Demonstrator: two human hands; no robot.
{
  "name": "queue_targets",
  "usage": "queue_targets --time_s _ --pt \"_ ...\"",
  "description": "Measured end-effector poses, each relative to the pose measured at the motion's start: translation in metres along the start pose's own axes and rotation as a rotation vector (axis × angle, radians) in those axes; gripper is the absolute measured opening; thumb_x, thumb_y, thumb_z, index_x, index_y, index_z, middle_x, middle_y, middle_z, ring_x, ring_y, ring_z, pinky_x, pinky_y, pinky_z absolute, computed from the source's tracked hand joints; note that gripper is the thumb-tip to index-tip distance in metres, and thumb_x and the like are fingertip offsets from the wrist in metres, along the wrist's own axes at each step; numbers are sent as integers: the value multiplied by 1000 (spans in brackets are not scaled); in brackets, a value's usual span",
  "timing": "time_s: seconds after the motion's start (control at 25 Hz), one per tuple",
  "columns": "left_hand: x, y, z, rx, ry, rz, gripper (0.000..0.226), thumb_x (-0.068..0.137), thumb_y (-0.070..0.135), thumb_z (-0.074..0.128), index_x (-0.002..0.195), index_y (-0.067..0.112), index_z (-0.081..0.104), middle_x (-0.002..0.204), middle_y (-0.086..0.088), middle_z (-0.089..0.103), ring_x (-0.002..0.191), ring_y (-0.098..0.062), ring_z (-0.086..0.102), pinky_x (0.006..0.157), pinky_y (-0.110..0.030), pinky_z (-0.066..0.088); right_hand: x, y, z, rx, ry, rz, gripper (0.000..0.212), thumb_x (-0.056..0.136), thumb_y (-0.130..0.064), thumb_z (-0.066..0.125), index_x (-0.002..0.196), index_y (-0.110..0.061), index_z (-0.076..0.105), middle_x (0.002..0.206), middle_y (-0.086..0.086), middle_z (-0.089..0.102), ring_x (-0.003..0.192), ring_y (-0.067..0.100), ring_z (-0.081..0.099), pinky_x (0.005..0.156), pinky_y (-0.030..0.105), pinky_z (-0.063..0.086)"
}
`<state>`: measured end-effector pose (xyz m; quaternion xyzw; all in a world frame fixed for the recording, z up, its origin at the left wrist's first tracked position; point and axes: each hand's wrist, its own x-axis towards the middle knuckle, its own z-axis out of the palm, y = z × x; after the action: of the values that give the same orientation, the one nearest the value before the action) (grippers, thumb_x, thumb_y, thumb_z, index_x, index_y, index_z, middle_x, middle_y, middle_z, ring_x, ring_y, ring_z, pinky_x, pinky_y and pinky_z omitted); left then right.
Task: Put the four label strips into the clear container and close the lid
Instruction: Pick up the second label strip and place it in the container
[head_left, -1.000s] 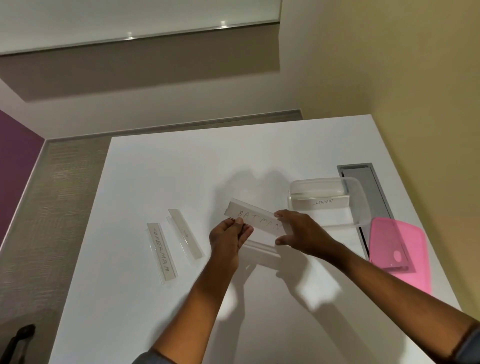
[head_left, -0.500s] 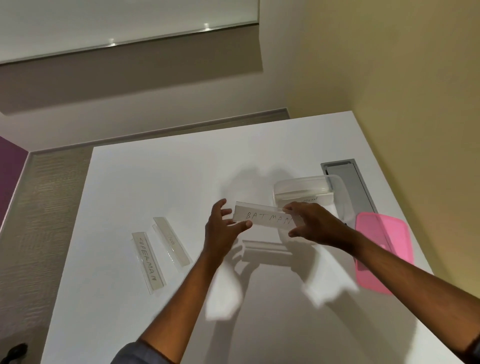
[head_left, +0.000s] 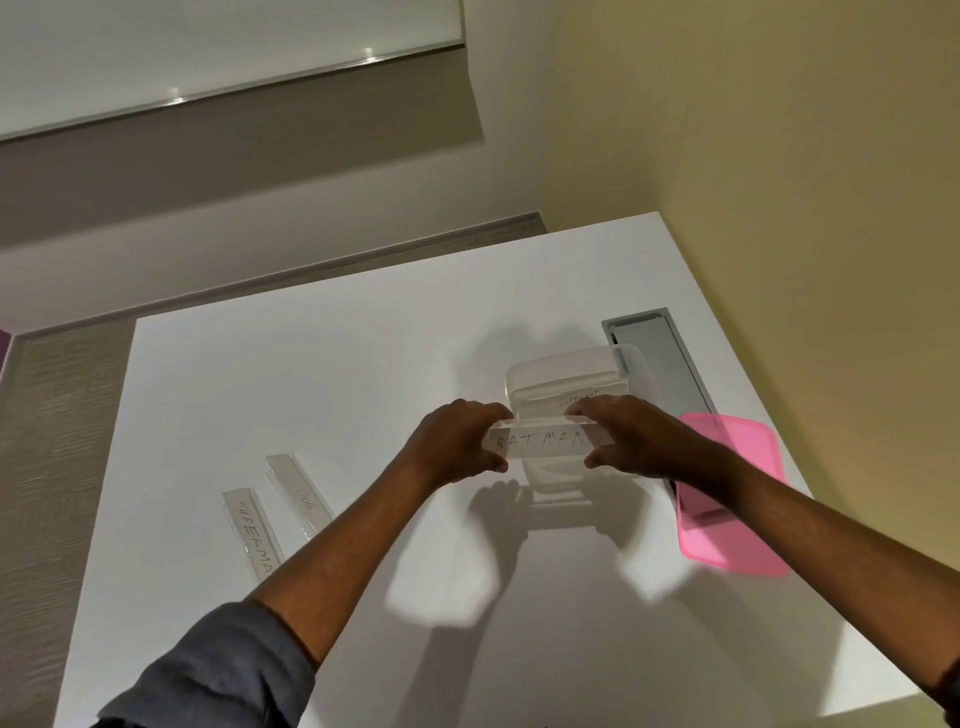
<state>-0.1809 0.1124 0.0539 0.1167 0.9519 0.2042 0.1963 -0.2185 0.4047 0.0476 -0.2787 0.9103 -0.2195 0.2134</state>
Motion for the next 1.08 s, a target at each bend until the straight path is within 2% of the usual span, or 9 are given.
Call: queue_targets --time_s 0.12,0.28,0.44,0.64,0.84,0.96,1.08 --pt "18 17 1 65 43 65 63 82 36 86 140 27 63 124 -1 74 110 -26 67 79 -34 50 -4 18 -12 -61 24 -7 73 76 -23 92 140 -15 60 132 8 72 118 28 68 95 45 58" --pt "47 36 5 98 78 77 57 81 35 85 132 24 61 118 -3 73 105 -28 67 75 -35 49 -2 37 -24 -204 64 5 72 80 -23 89 143 -15 55 136 7 69 119 28 66 92 42 58" --pt "72 50 15 160 55 68 59 80 37 90 126 16 58 115 -6 70 102 -30 66 75 -39 53 13 54 -25 -359 62 24 68 79 -21 89 138 -14 55 128 9 72 107 30 71 84 40 59" --pt "96 51 32 226 -23 29 60 85 32 87 136 16 60 121 -8 70 111 -31 66 82 -40 54 30 73 -17 -406 -7 27 65 79 -20 88 135 -13 56 122 9 73 101 30 72 79 39 57" --pt "110 49 49 268 -93 -19 49 86 22 84 131 16 65 120 -9 72 111 -32 68 84 -40 56 40 87 -4 -391 -92 31 71 76 -21 91 138 -12 58 127 9 71 110 29 71 79 34 49" --pt "116 49 56 287 -107 -37 43 85 17 82 126 17 68 116 -8 74 107 -33 71 77 -37 51 44 93 3 -405 -140 25 73 75 -22 92 138 -12 57 125 8 71 109 28 70 74 33 46" --pt "120 46 62 262 -105 -57 40 84 14 80 122 16 70 112 -7 75 105 -33 71 78 -37 53 50 95 5 -438 -184 2 73 75 -24 92 137 -12 56 123 8 69 107 28 69 72 33 45"
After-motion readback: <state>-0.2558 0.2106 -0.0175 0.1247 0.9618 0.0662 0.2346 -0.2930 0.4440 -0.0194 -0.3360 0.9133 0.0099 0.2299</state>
